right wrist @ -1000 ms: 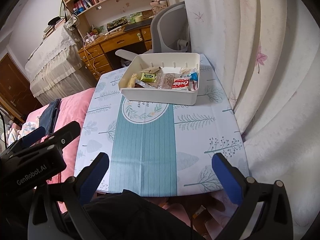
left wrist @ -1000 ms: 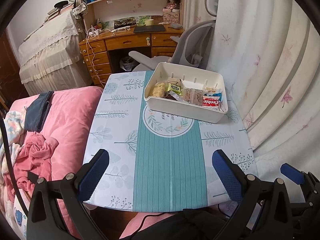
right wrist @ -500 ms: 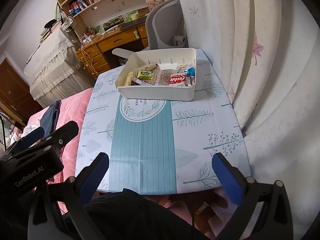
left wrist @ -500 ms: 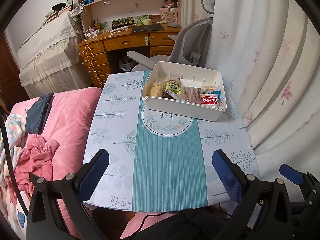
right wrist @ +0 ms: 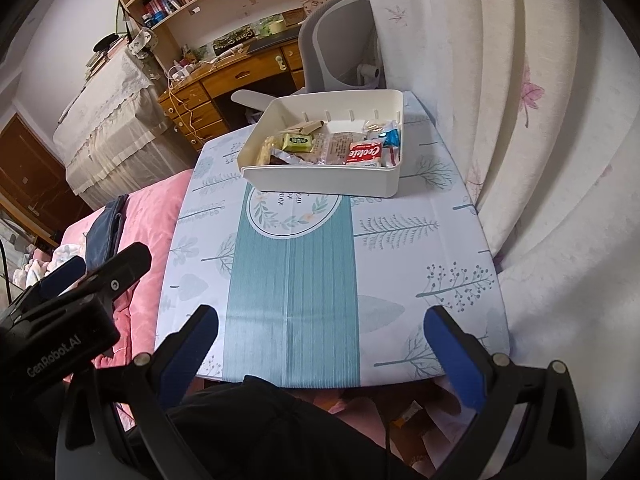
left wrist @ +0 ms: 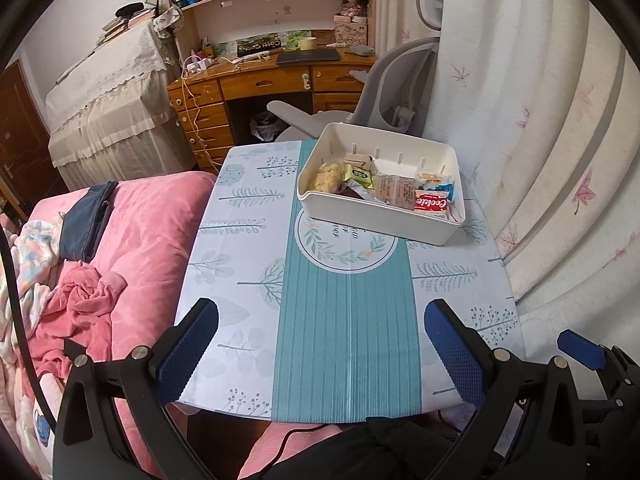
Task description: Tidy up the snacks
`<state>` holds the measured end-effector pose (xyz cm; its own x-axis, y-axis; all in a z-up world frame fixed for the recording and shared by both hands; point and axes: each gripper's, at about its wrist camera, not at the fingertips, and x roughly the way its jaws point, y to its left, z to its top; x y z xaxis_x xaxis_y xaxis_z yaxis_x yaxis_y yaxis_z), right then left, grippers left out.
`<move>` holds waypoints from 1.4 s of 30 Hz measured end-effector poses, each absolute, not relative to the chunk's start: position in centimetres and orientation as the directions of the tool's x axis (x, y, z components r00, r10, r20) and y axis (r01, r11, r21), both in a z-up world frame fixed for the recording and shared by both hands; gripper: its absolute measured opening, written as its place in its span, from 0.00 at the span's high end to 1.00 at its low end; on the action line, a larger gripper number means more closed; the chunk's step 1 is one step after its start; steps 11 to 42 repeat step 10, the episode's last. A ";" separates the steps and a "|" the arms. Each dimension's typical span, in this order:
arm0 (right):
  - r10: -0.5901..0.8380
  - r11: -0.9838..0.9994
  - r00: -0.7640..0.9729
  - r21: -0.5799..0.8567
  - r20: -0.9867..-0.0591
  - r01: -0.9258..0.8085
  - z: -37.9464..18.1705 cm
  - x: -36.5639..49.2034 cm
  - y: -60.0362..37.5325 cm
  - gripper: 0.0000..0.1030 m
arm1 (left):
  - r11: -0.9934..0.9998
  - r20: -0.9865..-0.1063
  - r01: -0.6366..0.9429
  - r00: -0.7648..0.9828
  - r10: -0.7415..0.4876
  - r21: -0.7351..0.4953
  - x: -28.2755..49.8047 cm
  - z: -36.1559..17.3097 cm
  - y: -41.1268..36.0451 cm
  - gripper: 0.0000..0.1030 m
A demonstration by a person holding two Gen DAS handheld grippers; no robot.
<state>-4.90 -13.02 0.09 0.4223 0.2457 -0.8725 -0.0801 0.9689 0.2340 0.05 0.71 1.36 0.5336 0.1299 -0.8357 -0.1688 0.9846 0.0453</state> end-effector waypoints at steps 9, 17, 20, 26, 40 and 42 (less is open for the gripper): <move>0.263 0.965 0.405 0.241 -0.876 -0.104 -0.6 -3.7 -12.5 0.00 | 0.974 -0.831 -0.219 0.530 0.169 0.058 0.0 1.1 1.7 0.01; 0.265 0.964 0.403 0.243 -0.876 -0.105 -0.6 -3.5 -12.6 0.00 | 0.972 -0.830 -0.226 0.530 0.174 0.059 0.0 1.1 1.9 0.01; 0.265 0.964 0.403 0.243 -0.876 -0.105 -0.6 -3.5 -12.6 0.00 | 0.972 -0.830 -0.226 0.530 0.174 0.059 0.0 1.1 1.9 0.01; 0.265 0.964 0.403 0.243 -0.876 -0.105 -0.6 -3.5 -12.6 0.00 | 0.972 -0.830 -0.226 0.530 0.174 0.059 0.0 1.1 1.9 0.01; 0.265 0.964 0.403 0.243 -0.876 -0.105 -0.6 -3.5 -12.6 0.00 | 0.972 -0.830 -0.226 0.530 0.174 0.059 0.0 1.1 1.9 0.01; 0.265 0.964 0.403 0.243 -0.876 -0.105 -0.6 -3.5 -12.6 0.00 | 0.972 -0.830 -0.226 0.530 0.174 0.059 0.0 1.1 1.9 0.01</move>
